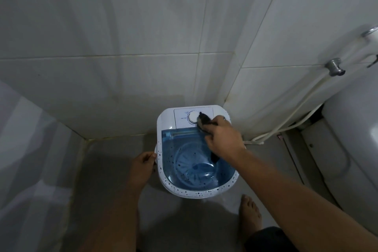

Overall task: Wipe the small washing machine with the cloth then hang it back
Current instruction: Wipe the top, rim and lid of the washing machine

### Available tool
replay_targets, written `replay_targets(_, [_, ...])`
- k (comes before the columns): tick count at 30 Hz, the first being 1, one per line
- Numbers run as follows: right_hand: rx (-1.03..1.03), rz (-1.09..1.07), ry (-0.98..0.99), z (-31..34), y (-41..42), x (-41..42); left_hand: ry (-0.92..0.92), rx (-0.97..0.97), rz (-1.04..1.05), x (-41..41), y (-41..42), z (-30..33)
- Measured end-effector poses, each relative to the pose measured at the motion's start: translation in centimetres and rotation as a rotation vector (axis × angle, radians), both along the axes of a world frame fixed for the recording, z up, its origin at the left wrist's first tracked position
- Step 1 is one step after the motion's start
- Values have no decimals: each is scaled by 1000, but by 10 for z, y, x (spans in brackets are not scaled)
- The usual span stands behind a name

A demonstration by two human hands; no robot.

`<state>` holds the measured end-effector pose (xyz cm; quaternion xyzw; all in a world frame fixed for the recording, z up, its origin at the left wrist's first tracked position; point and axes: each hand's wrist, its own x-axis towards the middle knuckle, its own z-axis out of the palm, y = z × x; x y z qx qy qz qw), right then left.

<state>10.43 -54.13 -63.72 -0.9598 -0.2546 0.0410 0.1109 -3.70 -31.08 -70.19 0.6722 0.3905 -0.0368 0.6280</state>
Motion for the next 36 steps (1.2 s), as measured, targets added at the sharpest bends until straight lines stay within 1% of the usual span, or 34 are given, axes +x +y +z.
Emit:
replay_targets(4, [20, -255, 17, 6, 1, 39, 8, 17, -4, 0, 1, -3])
replay_targets(6, [58, -305, 46, 5, 6, 44, 18, 31, -17, 1, 2, -4])
replay_targets(9, [84, -219, 12, -3, 11, 24, 15, 19, -13, 1, 3, -4])
replay_targets(11, [54, -104, -44, -11, 9, 1, -2, -6, 9, 0, 2, -5])
replay_targets(13, [8, -34, -74, -11, 5, -6, -13, -29, 25, 1, 2, -6])
replay_targets(15, [-14, -39, -76, -6, 6, 4, -16, -59, 44, 2, 1, -8])
replay_targets(17, [-28, -90, -65, -1, 10, 20, -1, -83, 69, 4, 1, -10])
replay_targets(20, [34, -205, 15, 4, 19, 43, 11, -93, 72, 6, 0, -9])
replay_targets(22, [73, -240, 51, 2, 23, 46, -2, -84, 79, 7, 0, -8])
replay_targets(24, [96, -233, 26, -4, 22, 36, -27, -87, 104, 5, -2, -8])
replay_targets(27, [92, -127, -44, -15, 10, 4, -70, -105, 112, 4, -3, -9])
replay_targets(29, [63, -69, -63, -18, 2, -2, -76, -119, 110, 4, -2, -11])
replay_targets(31, [44, -52, -86, -14, 1, 8, -67, -144, 121, 4, -2, -10])
replay_targets(33, [25, -81, -88, -9, 8, 27, -57, -159, 134, 5, -3, -8])
replay_targets(36, [1, -175, 23, -2, 24, 62, -58, -152, 133, 6, -4, -5])
